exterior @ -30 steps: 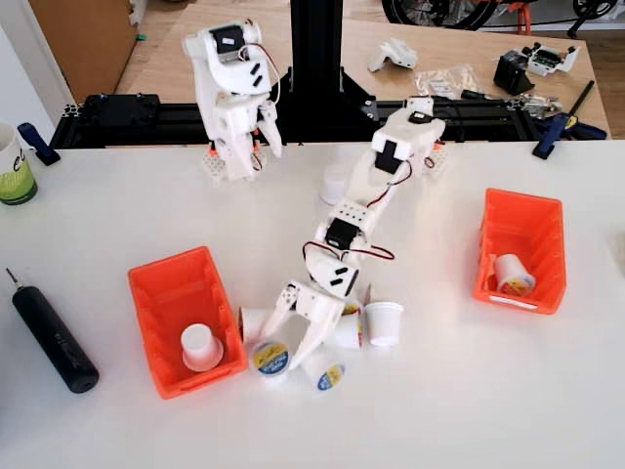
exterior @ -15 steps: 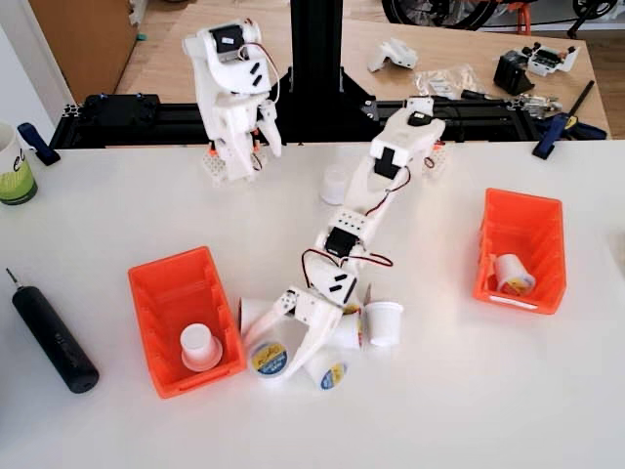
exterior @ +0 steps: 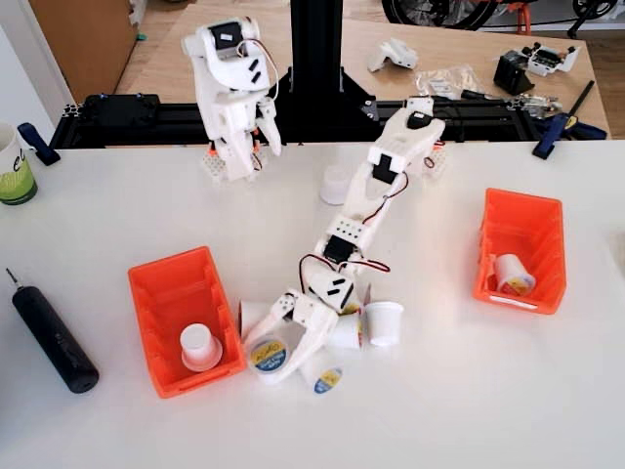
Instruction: Sort the coffee pods, blue into left, red into right
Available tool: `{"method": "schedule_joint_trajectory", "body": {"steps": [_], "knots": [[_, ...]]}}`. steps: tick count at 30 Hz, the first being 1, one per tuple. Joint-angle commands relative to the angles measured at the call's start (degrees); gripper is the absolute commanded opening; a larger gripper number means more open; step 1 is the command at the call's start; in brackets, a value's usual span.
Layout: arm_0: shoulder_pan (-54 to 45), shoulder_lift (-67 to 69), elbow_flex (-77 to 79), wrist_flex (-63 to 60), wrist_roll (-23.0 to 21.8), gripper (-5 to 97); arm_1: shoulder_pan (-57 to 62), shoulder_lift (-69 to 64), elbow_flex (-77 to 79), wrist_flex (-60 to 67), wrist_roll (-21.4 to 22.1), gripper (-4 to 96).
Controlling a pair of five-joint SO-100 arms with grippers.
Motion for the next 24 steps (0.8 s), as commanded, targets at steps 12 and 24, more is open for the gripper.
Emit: {"method": "schedule_joint_trajectory", "body": {"steps": [12,24], "knots": [[-0.4,1.8,1.1,0.4,-0.7,23,0.1,1.0,-11.9,11.7,-1.8,18.4],[-0.4,2.0,1.7,0.0,-1.1,23,1.3,1.0,-31.7,30.1,-11.2,18.4]]}}
